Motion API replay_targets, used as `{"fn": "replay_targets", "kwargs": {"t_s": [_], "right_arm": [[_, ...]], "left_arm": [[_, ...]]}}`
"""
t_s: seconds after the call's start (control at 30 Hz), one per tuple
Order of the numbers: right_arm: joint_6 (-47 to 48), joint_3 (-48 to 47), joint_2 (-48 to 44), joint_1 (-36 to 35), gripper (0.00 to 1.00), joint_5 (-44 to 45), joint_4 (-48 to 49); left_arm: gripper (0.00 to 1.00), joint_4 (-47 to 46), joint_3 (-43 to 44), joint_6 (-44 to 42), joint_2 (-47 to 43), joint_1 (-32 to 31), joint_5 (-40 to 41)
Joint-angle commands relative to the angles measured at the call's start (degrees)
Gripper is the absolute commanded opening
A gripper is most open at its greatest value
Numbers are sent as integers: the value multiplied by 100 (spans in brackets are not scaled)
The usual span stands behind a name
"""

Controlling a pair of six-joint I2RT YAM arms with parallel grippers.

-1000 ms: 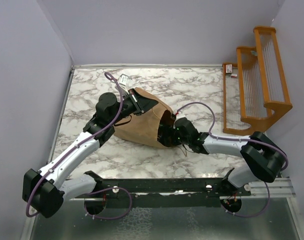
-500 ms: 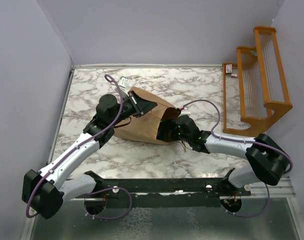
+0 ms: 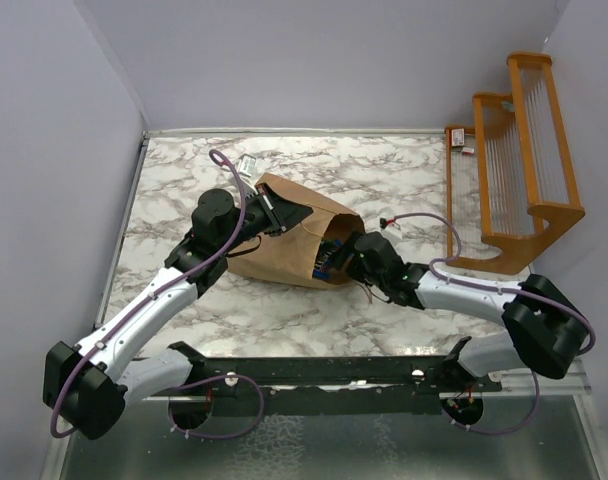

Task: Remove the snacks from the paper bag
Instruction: Take out the snack from the paper bag.

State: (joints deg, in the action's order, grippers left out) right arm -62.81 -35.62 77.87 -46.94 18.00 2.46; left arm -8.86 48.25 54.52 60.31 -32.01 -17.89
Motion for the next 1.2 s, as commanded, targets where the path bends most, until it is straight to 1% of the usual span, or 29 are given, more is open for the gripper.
{"fn": "replay_targets", "kwargs": {"t_s": [0.0,0.03,0.1,0.13,0.27,0.43,0.53,0.63,0.67,0.7,0.77,0.87,0.93,1.0,1.17], "right_arm": [[-872,-36,291,16,65,633,-235],[-850,5,339,87,63,581,-70],[-818,17,470,259,54,301,149],[-835,-21,542,312,51,203,184],[-670,-152,797,361,50,-62,471],[-766,-257,1120,390,50,-182,706],[-756,-399,1313,396,44,-337,859],[-716,-524,1470,396,43,-453,951],[-681,-552,1496,396,40,-483,967],[-589,-585,1503,404,33,-530,1004],[-356,-662,1449,405,21,-595,936],[24,-802,1286,405,9,-746,537],[353,-862,1089,404,5,-863,201],[604,-841,836,404,2,-943,-35],[1432,-728,2,405,2,-1319,-244]], "left_arm": [[0,-189,161,12,-38,-7,47],[0,-214,152,22,-21,-8,35],[0,-206,167,15,-5,-8,18],[0,-197,167,15,5,-10,14],[0,-170,182,2,9,-12,19],[0,-142,196,-5,7,-9,59],[0,-79,240,-34,-6,-7,101],[0,48,267,-71,-55,-7,226],[0,99,269,-71,-83,-7,298],[0,153,279,-87,-128,-9,372],[0,381,310,-138,-236,-7,667],[0,748,372,-268,-502,-7,1296],[0,879,405,-391,-652,-11,1531],[0,950,426,-506,-747,-7,1651],[0,1010,423,-562,-674,1,1560]]}}
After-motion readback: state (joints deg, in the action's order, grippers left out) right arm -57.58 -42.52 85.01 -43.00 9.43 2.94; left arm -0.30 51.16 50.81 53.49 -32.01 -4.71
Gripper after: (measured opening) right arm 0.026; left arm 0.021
